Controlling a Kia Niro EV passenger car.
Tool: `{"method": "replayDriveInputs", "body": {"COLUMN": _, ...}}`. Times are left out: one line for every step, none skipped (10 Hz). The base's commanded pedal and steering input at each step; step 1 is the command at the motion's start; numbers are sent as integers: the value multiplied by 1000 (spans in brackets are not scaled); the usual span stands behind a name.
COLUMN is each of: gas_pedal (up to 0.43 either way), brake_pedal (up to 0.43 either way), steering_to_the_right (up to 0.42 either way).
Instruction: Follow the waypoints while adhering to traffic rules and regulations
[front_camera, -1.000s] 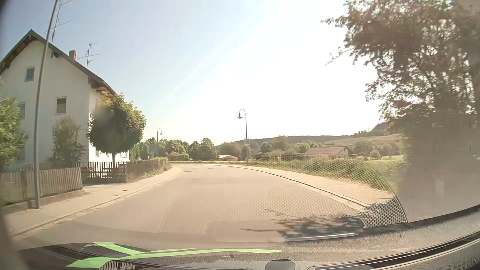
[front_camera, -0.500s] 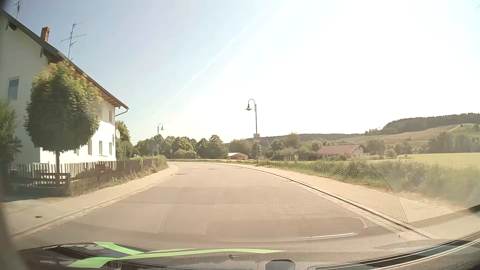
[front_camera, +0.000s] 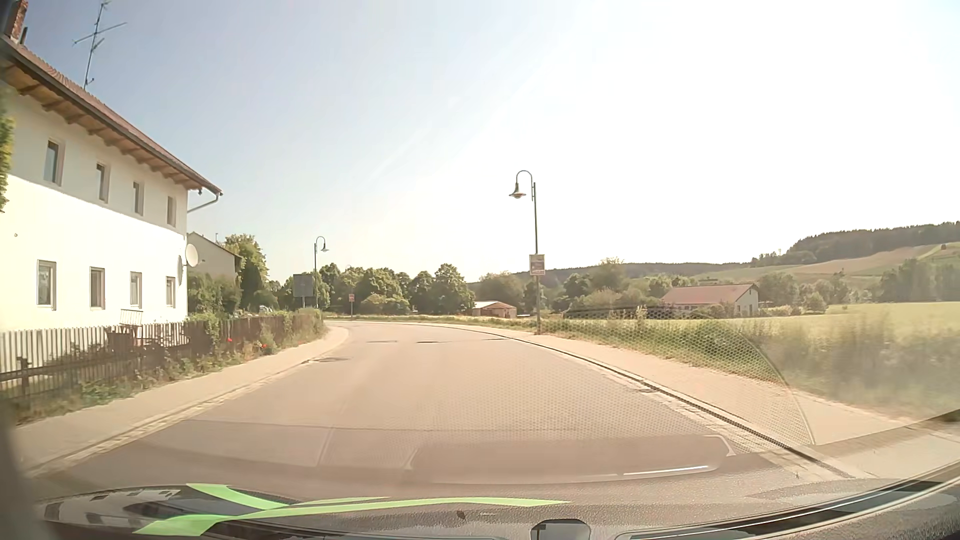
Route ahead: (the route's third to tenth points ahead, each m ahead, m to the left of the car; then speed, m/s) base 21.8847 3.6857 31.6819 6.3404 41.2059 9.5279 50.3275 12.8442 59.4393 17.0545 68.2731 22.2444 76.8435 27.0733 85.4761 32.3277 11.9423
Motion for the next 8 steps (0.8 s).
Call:
{"method": "replayDriveInputs", "body": {"gas_pedal": 157, "brake_pedal": 0, "steering_to_the_right": -33}}
{"method": "replayDriveInputs", "body": {"gas_pedal": 169, "brake_pedal": 0, "steering_to_the_right": -34}}
{"method": "replayDriveInputs", "body": {"gas_pedal": 169, "brake_pedal": 0, "steering_to_the_right": -35}}
{"method": "replayDriveInputs", "body": {"gas_pedal": 169, "brake_pedal": 0, "steering_to_the_right": -37}}
{"method": "replayDriveInputs", "body": {"gas_pedal": 169, "brake_pedal": 0, "steering_to_the_right": -40}}
{"method": "replayDriveInputs", "body": {"gas_pedal": 177, "brake_pedal": 0, "steering_to_the_right": -43}}
{"method": "replayDriveInputs", "body": {"gas_pedal": 177, "brake_pedal": 0, "steering_to_the_right": -44}}
{"method": "replayDriveInputs", "body": {"gas_pedal": 177, "brake_pedal": 0, "steering_to_the_right": -43}}
